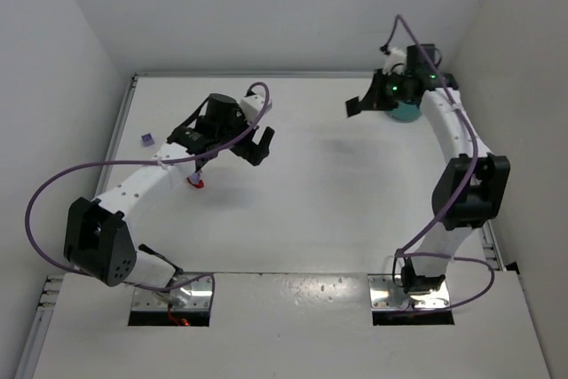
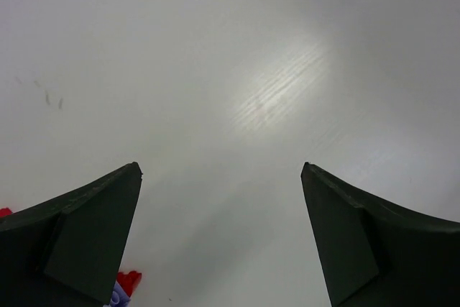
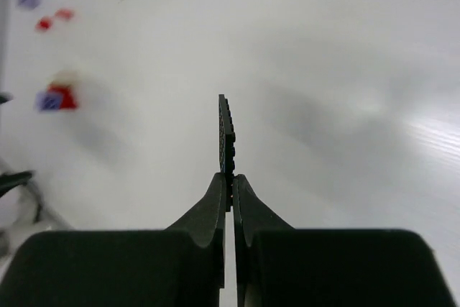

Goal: Sort the legos into containers by color

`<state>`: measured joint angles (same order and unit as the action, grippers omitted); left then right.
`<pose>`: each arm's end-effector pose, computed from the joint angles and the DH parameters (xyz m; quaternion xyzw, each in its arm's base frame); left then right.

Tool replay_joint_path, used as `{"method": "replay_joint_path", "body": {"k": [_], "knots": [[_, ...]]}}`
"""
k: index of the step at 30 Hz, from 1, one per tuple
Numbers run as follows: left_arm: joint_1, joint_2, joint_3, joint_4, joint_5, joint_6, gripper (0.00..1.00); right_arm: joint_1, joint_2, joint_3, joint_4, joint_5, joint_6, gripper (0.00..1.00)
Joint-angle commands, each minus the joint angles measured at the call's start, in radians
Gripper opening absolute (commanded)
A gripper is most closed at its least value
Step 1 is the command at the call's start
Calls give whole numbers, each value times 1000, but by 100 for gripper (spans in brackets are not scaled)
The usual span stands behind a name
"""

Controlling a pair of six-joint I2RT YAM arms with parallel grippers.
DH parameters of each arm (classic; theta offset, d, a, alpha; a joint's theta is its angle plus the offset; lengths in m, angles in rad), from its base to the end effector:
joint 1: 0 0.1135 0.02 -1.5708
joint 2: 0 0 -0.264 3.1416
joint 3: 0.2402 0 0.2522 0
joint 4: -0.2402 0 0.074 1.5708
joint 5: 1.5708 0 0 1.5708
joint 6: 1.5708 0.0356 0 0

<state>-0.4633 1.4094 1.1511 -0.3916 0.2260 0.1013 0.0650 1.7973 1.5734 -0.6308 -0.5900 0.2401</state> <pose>0.2794 -0.1485 0.3037 0.2961 0.8409 -0.1788 0.4161 0.3973 0.0457 0.2967 -0.0231 0.9016 0.3201 0.2900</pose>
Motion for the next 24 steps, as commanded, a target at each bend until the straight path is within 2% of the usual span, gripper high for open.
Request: {"method": "replay_joint_path", "body": {"k": [1, 5, 9, 15, 24], "knots": [[18, -40, 24, 89, -149, -130, 100, -119, -50, 131, -61, 228, -81, 0], [29, -30, 24, 128, -255, -180, 100, -272, 35, 264, -92, 332, -81, 0], [29, -10, 33, 138, -292, -180, 100, -346, 115, 381, -92, 432, -42, 0], [38, 0, 24, 158, -283, -170, 100, -389, 221, 461, -101, 375, 91, 0], [67, 19, 42, 158, -318, -150, 100, -389, 330, 528, -64, 404, 110, 0]]}}
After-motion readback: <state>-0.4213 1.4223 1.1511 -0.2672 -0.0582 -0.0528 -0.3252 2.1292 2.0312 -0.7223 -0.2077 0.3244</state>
